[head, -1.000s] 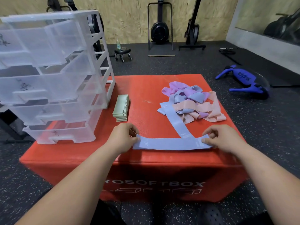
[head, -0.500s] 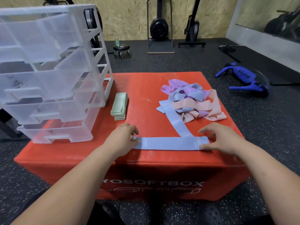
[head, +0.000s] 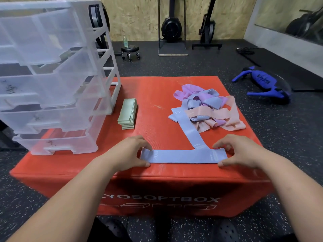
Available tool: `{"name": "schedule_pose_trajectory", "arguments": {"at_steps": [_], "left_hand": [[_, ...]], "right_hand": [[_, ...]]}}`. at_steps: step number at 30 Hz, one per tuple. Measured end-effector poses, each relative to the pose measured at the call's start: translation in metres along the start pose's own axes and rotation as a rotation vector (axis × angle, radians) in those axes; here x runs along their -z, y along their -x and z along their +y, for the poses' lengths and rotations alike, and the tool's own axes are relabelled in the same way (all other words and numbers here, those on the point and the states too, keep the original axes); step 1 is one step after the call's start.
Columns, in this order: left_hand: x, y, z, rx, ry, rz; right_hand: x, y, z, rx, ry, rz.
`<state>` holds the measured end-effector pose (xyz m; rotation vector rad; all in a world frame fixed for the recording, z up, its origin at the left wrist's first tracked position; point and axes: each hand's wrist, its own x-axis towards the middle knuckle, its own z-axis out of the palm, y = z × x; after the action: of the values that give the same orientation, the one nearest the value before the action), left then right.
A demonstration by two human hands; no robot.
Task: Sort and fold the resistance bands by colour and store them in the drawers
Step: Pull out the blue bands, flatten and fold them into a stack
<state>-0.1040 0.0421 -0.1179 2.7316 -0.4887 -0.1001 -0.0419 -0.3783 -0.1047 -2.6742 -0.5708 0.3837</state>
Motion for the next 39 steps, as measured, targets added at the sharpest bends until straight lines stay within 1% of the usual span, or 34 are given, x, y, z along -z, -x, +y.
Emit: {"name": "schedule_pose_trajectory", "arguments": {"at_steps": [3, 5, 7, 9, 12, 14, 16, 17, 20, 21, 22, 25, 30, 33, 35, 39], "left_hand": [[0.001, -0.005, 0.002, -0.029, -0.001, 0.009], [-0.001, -0.01, 0.005, -0.054, 0.002, 0.024], [-0.006, -0.016, 0.013, -0.086, -0.011, 0.03], [-0.013, -0.023, 0.022, -0.123, -0.044, 0.018], [-0.018, -0.032, 0.028, -0.142, -0.068, 0.007], [-0.016, -0.036, 0.027, -0.14, -0.057, 0.0], [-0.016, -0.038, 0.025, -0.146, -0.045, -0.005], [-0.016, -0.039, 0.024, -0.152, -0.041, -0.007], [-0.017, -0.04, 0.022, -0.157, -0.036, -0.011], [-0.016, -0.04, 0.022, -0.156, -0.038, -0.014], [-0.016, -0.04, 0.023, -0.154, -0.038, -0.017], [-0.014, -0.039, 0.023, -0.146, -0.018, -0.026], [-0.001, -0.027, 0.013, -0.117, 0.004, -0.067], [0.007, -0.015, 0.003, -0.067, -0.019, -0.086], [0.008, -0.009, 0.0, -0.041, -0.02, -0.076], [0.007, -0.006, 0.003, -0.022, -0.012, -0.055]], "right_hand": [[-0.004, -0.013, -0.009, -0.044, -0.026, 0.093], [-0.013, -0.028, -0.018, -0.077, 0.023, 0.155], [-0.024, -0.043, -0.027, -0.12, 0.057, 0.178], [-0.03, -0.056, -0.035, -0.175, 0.065, 0.179], [-0.028, -0.069, -0.041, -0.238, -0.028, 0.139], [-0.025, -0.074, -0.038, -0.245, -0.081, 0.115], [-0.023, -0.076, -0.034, -0.224, -0.142, 0.131], [-0.023, -0.076, -0.032, -0.202, -0.176, 0.174], [-0.019, -0.078, -0.025, -0.126, -0.218, 0.393], [-0.016, -0.078, -0.023, -0.106, -0.218, 0.431], [-0.013, -0.076, -0.021, -0.092, -0.214, 0.435], [-0.002, -0.067, -0.013, -0.07, -0.16, 0.322], [0.019, -0.037, 0.0, -0.047, -0.035, 0.04], [0.019, -0.018, 0.003, -0.032, -0.023, -0.141], [0.014, -0.013, 0.002, -0.014, 0.035, -0.153], [0.009, -0.013, -0.001, 0.001, 0.078, -0.078]]}}
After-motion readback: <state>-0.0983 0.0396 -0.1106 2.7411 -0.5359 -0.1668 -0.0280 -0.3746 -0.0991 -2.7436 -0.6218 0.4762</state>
